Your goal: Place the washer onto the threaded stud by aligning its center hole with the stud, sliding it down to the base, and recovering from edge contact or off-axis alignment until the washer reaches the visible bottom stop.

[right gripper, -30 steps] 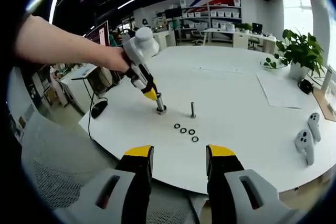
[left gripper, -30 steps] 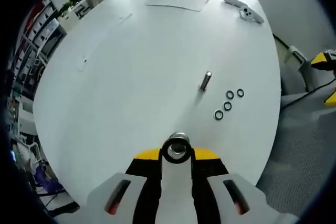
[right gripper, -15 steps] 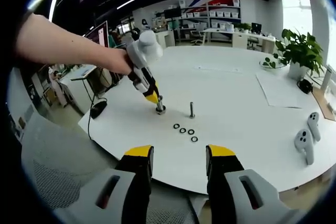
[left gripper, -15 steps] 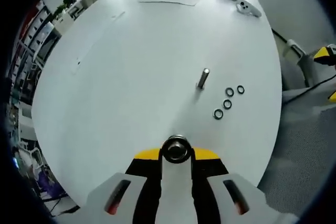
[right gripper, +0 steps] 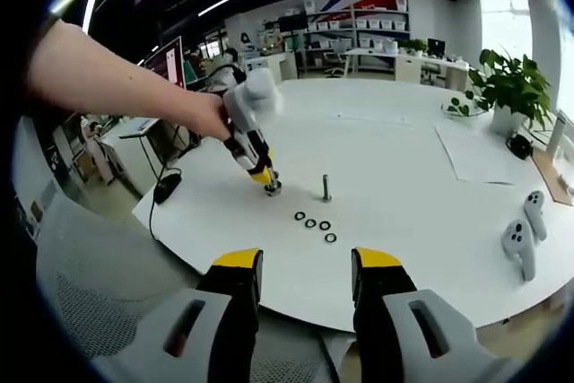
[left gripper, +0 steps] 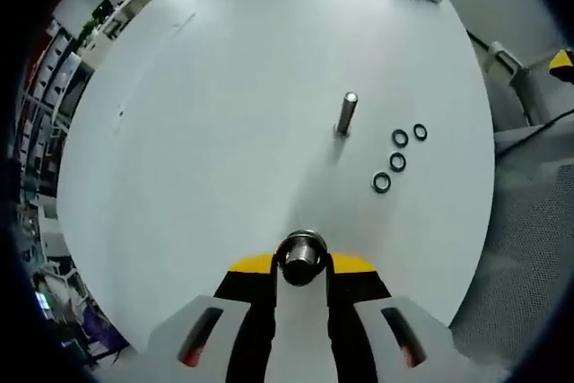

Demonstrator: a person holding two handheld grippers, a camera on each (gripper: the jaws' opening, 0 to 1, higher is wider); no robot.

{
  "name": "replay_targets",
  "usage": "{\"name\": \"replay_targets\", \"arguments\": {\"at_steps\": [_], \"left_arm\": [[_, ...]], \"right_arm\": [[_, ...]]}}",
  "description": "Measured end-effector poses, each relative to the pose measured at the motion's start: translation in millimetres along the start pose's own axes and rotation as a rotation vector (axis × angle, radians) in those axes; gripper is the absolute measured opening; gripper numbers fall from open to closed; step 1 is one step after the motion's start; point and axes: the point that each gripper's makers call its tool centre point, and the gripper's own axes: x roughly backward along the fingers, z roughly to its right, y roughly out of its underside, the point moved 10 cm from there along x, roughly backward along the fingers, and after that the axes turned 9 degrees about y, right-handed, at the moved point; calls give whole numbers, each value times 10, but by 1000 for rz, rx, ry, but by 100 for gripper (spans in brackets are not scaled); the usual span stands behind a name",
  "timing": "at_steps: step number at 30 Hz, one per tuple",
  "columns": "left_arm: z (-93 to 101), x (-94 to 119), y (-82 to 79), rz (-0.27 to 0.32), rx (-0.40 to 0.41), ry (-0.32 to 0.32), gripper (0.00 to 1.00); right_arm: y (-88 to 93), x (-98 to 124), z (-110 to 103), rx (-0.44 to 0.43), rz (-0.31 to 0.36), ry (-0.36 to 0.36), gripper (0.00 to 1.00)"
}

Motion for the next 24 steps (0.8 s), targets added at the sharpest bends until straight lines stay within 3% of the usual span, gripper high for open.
{"name": "replay_targets", "arguments": {"at_steps": [16, 24], "left_arm": [[21, -130, 23, -17, 17, 7, 19], [-8, -147, 34, -2, 83, 28, 21]], "right_arm": [[2, -2, 2, 3, 0, -1, 42], [0, -6, 0, 9, -2, -4, 42]]}}
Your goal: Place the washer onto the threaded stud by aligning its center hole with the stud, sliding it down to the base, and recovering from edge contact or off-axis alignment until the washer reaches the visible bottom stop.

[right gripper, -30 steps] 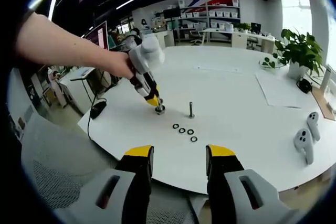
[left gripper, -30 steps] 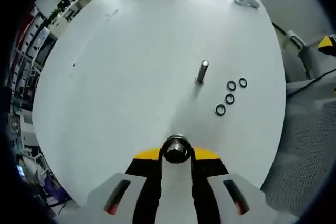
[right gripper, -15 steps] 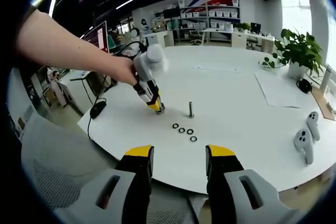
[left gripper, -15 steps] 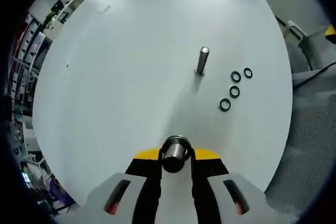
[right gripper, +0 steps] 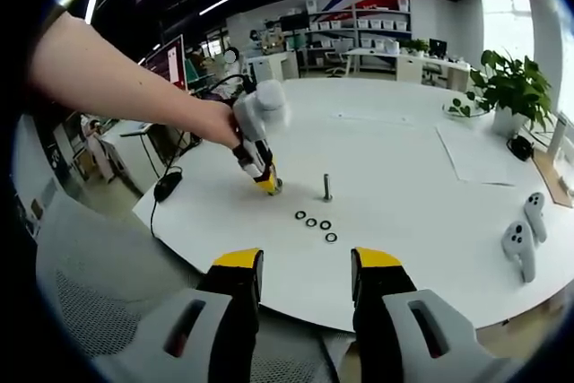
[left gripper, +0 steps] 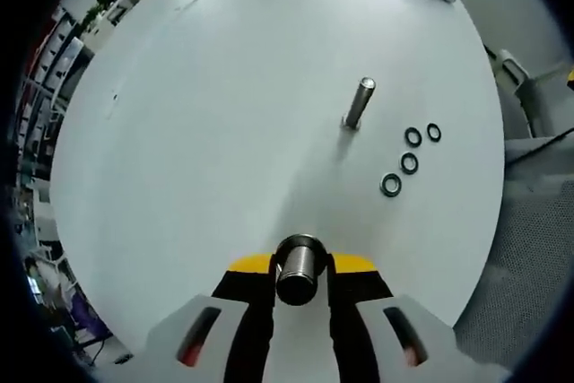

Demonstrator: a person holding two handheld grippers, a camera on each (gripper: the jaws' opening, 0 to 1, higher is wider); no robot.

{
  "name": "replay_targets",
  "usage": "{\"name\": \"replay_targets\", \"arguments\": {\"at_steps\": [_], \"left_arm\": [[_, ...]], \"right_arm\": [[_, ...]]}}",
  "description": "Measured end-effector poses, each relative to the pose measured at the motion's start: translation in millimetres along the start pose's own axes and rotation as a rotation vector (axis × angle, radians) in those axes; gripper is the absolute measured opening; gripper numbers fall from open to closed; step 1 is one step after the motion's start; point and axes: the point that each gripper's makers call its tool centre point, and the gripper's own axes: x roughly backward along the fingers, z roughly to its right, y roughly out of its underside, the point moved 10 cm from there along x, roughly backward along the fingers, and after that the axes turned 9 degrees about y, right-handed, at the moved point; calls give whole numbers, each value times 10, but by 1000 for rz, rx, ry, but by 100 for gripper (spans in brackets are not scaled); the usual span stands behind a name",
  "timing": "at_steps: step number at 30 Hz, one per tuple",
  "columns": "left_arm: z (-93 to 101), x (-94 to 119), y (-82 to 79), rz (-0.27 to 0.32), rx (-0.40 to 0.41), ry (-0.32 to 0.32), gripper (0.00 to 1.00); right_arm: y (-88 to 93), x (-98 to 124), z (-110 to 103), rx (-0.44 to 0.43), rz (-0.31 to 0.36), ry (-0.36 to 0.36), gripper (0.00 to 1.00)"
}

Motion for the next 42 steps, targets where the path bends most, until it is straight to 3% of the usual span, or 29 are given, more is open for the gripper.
{"name": "replay_targets", "arguments": {"at_steps": [3, 9, 16, 20, 21, 25, 32, 42], "left_arm": [[-12, 13, 0, 14, -24, -29, 24], [-7, 157, 29, 77, 7, -67, 25], [-67, 309, 210, 144, 75, -100, 29], [-40, 410, 333, 218, 158, -106, 28], [-13, 457, 352, 248, 181, -106, 28], [67, 555, 454, 280, 200, -111, 28], [299, 807, 590, 435, 258, -124, 29], [689, 1106, 951, 582, 338, -152, 32]], "right_arm": [[1, 2, 0, 2, 0, -1, 42], [-1, -3, -2, 4, -1, -6, 42], [2, -12, -23, 19, -8, -20, 42], [6, -9, -36, 28, -12, -27, 42], [7, -9, -35, 28, -13, -27, 42], [14, -18, -51, 40, -23, -41, 42], [18, -18, -69, 52, -25, -52, 42], [15, -24, -97, 72, -25, -76, 42]]}}
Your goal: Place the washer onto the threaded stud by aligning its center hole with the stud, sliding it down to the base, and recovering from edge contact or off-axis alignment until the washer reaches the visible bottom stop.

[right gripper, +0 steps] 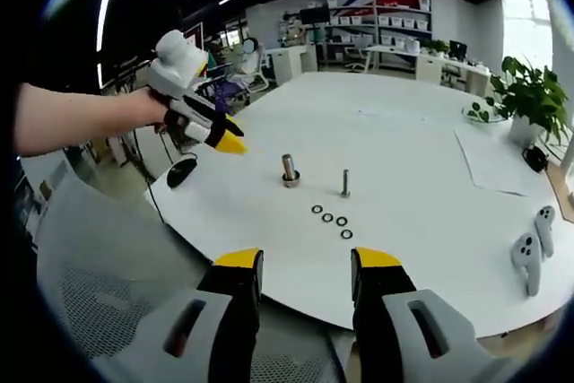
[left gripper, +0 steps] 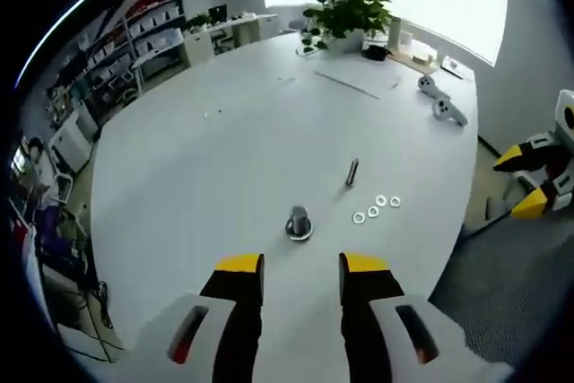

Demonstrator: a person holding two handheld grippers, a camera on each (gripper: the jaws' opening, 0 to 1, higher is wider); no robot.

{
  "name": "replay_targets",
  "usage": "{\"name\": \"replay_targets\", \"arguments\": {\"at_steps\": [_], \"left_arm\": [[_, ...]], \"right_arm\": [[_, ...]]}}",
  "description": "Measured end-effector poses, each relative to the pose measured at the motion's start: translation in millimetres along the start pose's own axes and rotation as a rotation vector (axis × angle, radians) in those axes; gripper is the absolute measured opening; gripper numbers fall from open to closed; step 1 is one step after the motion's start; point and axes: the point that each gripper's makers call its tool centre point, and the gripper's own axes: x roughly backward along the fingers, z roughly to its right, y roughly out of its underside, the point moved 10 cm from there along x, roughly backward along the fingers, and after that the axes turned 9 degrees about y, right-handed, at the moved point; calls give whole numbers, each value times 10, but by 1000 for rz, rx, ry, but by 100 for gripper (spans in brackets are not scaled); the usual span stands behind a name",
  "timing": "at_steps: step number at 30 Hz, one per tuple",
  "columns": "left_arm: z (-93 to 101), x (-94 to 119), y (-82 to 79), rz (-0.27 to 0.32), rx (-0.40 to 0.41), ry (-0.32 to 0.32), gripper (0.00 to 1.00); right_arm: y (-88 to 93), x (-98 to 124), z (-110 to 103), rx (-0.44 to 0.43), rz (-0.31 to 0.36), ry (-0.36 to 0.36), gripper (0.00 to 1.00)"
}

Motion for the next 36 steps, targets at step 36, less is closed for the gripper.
{"name": "replay_targets", "arguments": {"at_steps": [36], "left_arm": [[359, 1115, 832, 212, 107, -140, 39]], "right_arm": [[9, -8, -85, 35, -26, -44, 43]]}}
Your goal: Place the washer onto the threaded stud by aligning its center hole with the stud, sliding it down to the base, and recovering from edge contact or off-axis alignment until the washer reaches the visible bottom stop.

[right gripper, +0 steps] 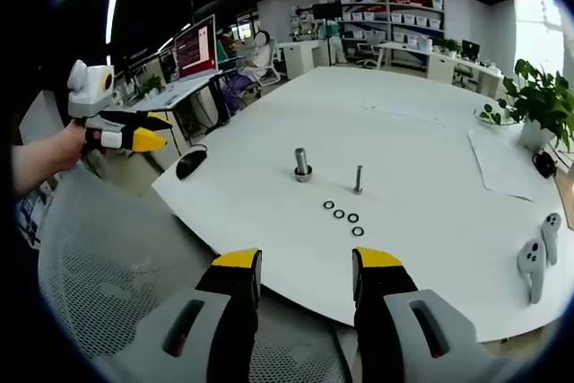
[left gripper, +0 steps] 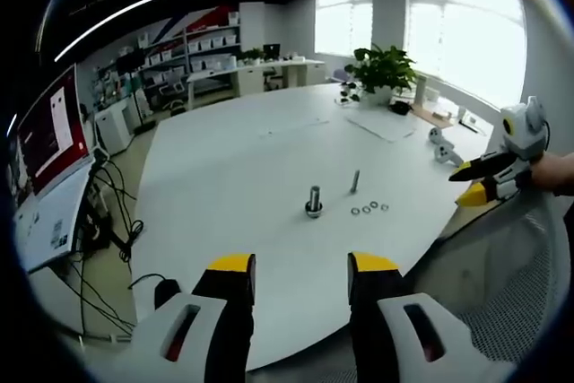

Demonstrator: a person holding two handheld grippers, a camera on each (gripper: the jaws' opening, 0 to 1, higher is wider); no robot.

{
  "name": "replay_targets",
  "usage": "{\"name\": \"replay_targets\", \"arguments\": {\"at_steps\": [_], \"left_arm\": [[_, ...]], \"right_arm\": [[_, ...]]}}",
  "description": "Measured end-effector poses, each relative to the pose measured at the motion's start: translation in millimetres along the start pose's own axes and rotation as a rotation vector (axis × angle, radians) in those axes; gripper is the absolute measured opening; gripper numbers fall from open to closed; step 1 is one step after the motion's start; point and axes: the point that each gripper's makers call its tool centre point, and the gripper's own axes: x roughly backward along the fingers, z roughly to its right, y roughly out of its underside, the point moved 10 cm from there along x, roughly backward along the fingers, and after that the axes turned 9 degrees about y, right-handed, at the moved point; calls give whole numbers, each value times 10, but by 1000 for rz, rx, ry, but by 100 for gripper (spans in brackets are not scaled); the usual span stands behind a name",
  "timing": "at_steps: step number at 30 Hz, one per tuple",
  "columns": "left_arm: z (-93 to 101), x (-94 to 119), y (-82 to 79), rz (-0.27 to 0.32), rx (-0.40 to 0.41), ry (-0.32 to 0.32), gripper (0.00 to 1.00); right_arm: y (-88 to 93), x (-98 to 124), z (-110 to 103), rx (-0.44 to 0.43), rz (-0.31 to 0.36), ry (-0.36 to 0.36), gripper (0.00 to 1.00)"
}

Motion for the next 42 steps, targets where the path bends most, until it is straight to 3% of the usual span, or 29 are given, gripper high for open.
{"name": "replay_targets", "arguments": {"at_steps": [4, 14, 16, 28, 37, 42], "left_arm": [[-6, 56, 48, 9, 34, 0, 39], [46, 157, 119, 7, 25, -2, 39], [63, 182, 142, 32, 39, 11, 39], [76, 162, 121, 74, -1, 4, 39], [150, 154, 158, 57, -72, 1, 36], [138, 152, 156, 59, -67, 11, 37]], "right_arm": [[3, 2, -3, 1, -3, 1, 43], [11, -9, 0, 5, -16, 5, 43], [14, -10, 0, 7, -18, 5, 43], [21, -16, -11, 8, -30, 1, 43], [32, -19, -25, 15, -37, -5, 44], [28, -20, -21, 7, -35, -4, 44]]}}
